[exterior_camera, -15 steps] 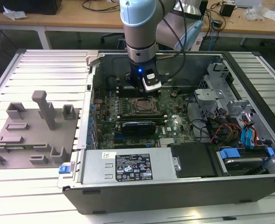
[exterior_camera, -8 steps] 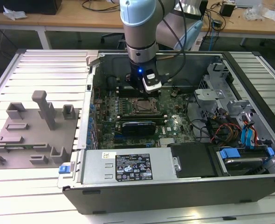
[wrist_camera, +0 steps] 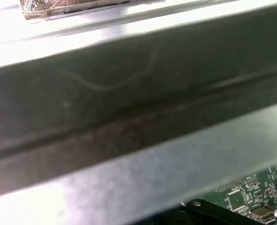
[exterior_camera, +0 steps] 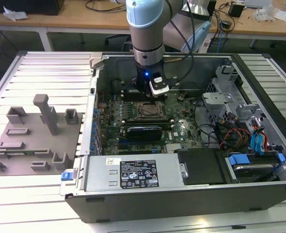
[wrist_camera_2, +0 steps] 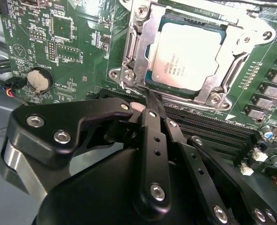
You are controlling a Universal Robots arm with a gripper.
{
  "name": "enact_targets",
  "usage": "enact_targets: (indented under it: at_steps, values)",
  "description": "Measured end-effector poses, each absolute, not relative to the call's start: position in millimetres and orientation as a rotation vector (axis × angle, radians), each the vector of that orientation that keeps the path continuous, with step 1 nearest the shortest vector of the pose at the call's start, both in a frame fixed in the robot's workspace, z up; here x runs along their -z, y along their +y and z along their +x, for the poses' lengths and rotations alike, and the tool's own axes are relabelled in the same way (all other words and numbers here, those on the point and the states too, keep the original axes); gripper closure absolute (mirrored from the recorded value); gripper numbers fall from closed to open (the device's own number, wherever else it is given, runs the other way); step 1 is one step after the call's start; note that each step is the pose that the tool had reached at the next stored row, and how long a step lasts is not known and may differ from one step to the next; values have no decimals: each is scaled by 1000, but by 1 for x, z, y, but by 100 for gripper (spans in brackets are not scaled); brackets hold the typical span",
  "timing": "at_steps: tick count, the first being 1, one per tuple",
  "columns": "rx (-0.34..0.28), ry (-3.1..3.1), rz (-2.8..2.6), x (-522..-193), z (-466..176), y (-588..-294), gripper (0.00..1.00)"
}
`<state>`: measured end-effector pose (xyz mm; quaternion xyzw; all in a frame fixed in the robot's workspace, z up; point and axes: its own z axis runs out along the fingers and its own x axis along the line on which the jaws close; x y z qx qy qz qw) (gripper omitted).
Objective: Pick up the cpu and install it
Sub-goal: 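Install the first cpu locking lever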
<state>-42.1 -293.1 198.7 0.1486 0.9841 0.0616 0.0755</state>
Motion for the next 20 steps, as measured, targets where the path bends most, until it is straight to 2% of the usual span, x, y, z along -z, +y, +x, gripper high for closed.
enact_targets:
  at_steps: [12, 20]
  values:
    - [-184, 2951, 445, -207, -42, -293, 89]
    - [-184, 2941, 443, -199, -42, -295, 89]
